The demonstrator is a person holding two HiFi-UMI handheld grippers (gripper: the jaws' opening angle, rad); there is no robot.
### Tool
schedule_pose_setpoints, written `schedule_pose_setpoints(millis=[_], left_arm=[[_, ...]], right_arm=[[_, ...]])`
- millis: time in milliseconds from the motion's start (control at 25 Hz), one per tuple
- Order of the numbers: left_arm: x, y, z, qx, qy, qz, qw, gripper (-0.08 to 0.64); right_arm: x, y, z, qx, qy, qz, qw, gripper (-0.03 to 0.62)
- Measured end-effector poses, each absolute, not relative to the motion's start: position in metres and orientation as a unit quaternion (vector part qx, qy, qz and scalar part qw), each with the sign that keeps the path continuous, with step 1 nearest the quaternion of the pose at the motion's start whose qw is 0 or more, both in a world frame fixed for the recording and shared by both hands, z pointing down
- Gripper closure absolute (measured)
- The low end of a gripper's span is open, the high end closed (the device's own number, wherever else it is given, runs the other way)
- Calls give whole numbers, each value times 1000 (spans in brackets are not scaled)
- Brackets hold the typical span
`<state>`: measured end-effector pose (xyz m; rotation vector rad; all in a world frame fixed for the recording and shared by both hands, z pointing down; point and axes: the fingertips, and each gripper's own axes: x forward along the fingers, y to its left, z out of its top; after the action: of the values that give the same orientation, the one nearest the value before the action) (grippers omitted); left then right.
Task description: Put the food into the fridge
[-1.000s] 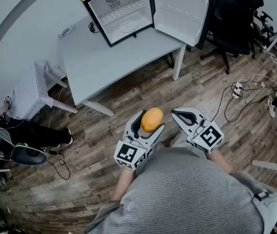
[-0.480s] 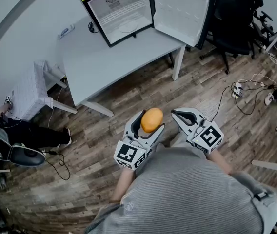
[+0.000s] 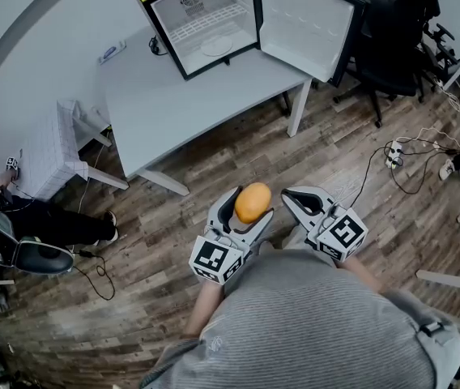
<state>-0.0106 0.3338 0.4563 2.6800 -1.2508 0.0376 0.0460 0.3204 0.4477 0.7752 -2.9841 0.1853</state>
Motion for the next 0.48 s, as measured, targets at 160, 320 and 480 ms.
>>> schedule_pose_setpoints(millis=[160, 320, 480], left_arm=[[-17, 332, 457, 900, -425, 10, 95, 206], [-23, 325, 463, 897, -429, 8, 107, 206], [-25, 309, 469, 896, -429, 9, 114, 206]], right_arm=[[41, 315, 448, 257, -964, 60, 30, 580], [42, 306, 454, 266, -960, 74, 38, 580], [43, 286, 462, 277, -956, 92, 40, 580]])
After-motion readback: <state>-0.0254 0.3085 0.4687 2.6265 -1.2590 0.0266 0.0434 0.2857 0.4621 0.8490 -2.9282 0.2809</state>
